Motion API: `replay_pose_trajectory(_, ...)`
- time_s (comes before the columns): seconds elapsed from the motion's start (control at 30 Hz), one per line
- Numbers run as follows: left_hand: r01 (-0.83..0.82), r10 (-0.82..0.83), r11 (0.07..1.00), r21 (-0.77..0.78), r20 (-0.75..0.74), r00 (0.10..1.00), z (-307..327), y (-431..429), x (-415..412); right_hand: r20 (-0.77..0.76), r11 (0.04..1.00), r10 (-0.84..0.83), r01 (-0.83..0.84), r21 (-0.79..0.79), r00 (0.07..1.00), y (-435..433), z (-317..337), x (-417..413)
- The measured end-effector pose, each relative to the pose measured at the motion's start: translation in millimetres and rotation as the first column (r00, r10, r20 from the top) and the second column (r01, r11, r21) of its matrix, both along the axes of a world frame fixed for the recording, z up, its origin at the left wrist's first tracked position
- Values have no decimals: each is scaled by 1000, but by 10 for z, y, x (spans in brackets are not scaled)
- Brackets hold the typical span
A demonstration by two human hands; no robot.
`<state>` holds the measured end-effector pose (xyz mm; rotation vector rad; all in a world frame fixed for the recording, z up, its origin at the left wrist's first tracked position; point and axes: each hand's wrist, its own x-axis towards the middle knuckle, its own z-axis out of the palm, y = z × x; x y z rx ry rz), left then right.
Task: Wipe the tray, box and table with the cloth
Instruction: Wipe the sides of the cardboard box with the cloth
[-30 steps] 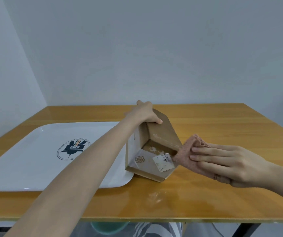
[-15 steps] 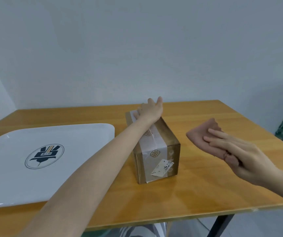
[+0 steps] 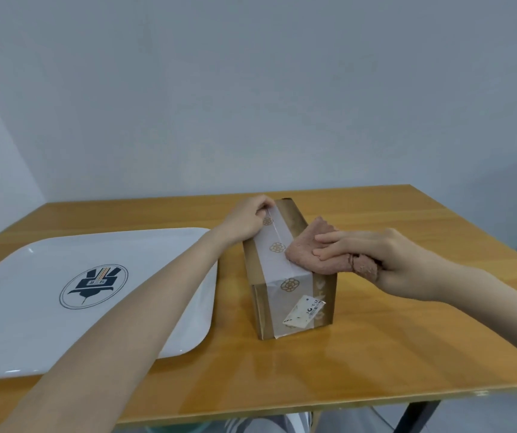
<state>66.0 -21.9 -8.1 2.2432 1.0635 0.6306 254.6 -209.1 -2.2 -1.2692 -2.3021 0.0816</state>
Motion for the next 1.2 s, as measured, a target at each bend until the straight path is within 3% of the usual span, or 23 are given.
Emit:
replay_pose_trajectory(0.07,30,-25,994,110,-48,999,-47,19,-9,64,1000,-6,6,4,998,13,106,31)
replay_pose_trajectory(0.17,53,-48,985,164,-37,998,-90,56,1,10,997,-28,27,71,1000,127,171,64)
replay_pose_trajectory(0.3,94,-83,975,200,-64,994,-85,96,-25,128,997,-55,61,-41,990,286,139,35)
replay_pose_trajectory(0.5,133,-128,970,202,-36,991,-96,149,20,206,995,-92,100,-28,974,585,372,-23)
replay_pose_trajectory(0.7,119,-117,978,168,-26,993,-111,159,26,282,974,-150,190,-121,948,961,307,-1)
replay_pose_trajectory(0.9,116,-114,982,148,-22,993,-132,174,23,303,956,-243,280,-84,921,1203,324,4)
replay_pose_trajectory(1.03,133,-132,981,142,-19,991,-146,159,-12,399,950,-268,310,-42,877,1329,310,11)
replay_pose_trajectory(1.2,152,-146,980,131,-56,988,-132,160,-18,304,899,-411,437,-19,860,1491,249,-50)
